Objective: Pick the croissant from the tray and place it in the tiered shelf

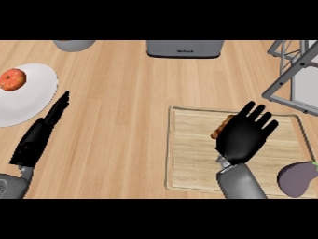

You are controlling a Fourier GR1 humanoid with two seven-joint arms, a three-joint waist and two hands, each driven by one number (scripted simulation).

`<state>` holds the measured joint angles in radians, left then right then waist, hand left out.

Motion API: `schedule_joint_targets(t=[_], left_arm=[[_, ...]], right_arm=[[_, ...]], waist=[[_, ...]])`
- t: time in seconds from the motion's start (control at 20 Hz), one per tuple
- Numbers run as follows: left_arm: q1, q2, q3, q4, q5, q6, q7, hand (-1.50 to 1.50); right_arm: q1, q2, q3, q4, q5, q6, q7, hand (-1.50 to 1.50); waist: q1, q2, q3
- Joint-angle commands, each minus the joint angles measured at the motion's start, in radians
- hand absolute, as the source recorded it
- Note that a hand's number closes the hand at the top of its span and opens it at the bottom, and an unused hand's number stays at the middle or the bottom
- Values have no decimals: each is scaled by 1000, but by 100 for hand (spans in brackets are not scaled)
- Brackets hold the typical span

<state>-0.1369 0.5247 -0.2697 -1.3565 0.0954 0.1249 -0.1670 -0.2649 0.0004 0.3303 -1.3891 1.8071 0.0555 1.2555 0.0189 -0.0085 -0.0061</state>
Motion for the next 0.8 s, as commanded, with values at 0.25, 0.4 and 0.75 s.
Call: schedule_joint_targets(t=[0.25, 0.4, 0.75], left_arm=[[23, 0, 30, -16, -4, -22, 0, 0], [-53, -35, 27, 55, -39, -10, -4, 0], [-48, -30, 9, 16, -24, -45, -9, 0]], right_arm=[[-57, 0, -35, 153, -81, -92, 190, 150], [-31, -1, -16, 167, -56, -111, 165, 150], [-268, -2, -298, 145, -683, 102, -377, 150]], waist=[[4, 12, 7], [-14, 14, 6], [49, 40, 12]])
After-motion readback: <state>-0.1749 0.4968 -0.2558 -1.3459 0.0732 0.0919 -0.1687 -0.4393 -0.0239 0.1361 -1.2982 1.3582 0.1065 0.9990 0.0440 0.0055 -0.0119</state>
